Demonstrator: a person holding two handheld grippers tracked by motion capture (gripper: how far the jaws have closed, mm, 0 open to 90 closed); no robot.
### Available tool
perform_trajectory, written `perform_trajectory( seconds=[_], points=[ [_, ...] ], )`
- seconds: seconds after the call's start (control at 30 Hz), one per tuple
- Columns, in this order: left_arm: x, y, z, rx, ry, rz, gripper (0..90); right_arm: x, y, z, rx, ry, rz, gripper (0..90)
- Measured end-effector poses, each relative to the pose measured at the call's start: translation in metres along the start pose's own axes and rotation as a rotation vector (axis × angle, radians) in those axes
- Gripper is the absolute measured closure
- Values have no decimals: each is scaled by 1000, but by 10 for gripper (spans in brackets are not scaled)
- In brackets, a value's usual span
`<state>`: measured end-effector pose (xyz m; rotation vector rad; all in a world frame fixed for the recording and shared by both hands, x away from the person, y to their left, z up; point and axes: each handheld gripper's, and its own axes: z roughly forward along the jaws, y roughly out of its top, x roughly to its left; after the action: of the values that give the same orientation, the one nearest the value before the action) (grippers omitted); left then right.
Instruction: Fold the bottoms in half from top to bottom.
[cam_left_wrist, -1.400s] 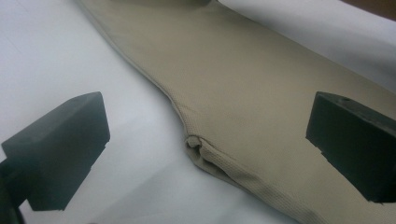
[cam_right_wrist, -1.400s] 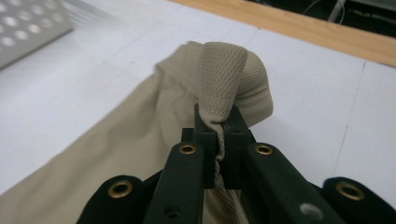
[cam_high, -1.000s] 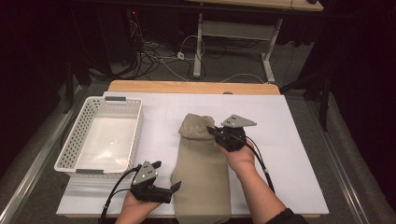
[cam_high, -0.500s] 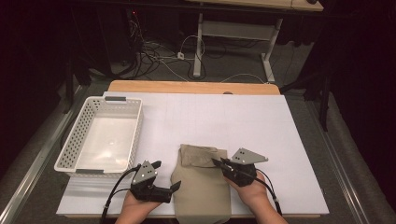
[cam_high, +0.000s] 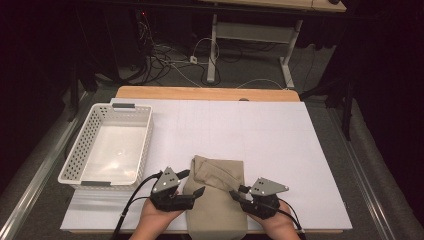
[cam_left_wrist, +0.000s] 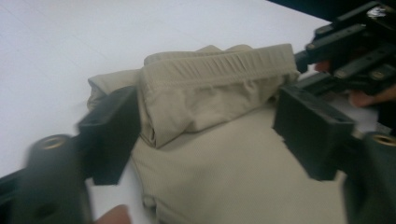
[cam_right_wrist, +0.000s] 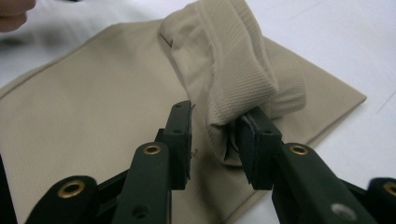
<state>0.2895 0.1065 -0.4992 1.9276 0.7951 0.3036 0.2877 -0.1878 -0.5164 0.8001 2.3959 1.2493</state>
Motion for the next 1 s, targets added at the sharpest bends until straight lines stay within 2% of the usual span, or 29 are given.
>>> perform_trajectory(
  seconds=[0.07, 0.13, 0.2, 0.23, 0.3, 0.4, 0.47, 0.57, 0.6, 0.63, 0.7, 0.8, 0.87, 0.93, 1.0],
  points=[
    [2, 7, 11, 30, 18, 3, 305, 1, -1, -2, -5, -4, 2, 667],
    [6, 17, 22, 59, 46, -22, 338, 2, -2, -3, -2, -3, 6, 659],
    [12, 28, 33, 57, 46, -58, 371, 2, -2, -5, -3, -5, 10, 650],
    [14, 34, 38, 57, 41, -63, 394, 1, -2, -6, -8, -7, 15, 650],
    [15, 46, 51, 102, 67, -46, 417, 0, -3, -8, -15, -9, 24, 650],
    [16, 62, 67, 146, 82, -66, 417, -3, -5, -9, -17, -7, 32, 647],
    [19, 67, 77, 187, 99, -83, 457, -4, -5, -10, -22, -6, 34, 646],
    [26, 65, 84, 252, 115, -124, 547, -4, -5, -11, -25, -6, 36, 646],
    [26, 63, 85, 275, 118, -136, 556, -4, -5, -12, -25, -5, 36, 646],
    [25, 62, 85, 293, 114, -129, 565, -3, -5, -12, -27, -3, 34, 646],
    [22, 59, 82, 298, 111, -114, 591, -2, -5, -13, -28, -2, 31, 644],
    [18, 55, 71, 272, 99, -101, 630, -3, -5, -14, -30, -6, 36, 642],
    [15, 50, 61, 240, 107, -67, 629, -2, -4, -15, -38, -11, 37, 639],
    [13, 44, 52, 222, 90, -79, 628, -2, -3, -17, -41, -11, 37, 636],
    [10, 37, 44, 208, 86, -70, 628, -2, -3, -17, -41, -14, 40, 634]
  ],
)
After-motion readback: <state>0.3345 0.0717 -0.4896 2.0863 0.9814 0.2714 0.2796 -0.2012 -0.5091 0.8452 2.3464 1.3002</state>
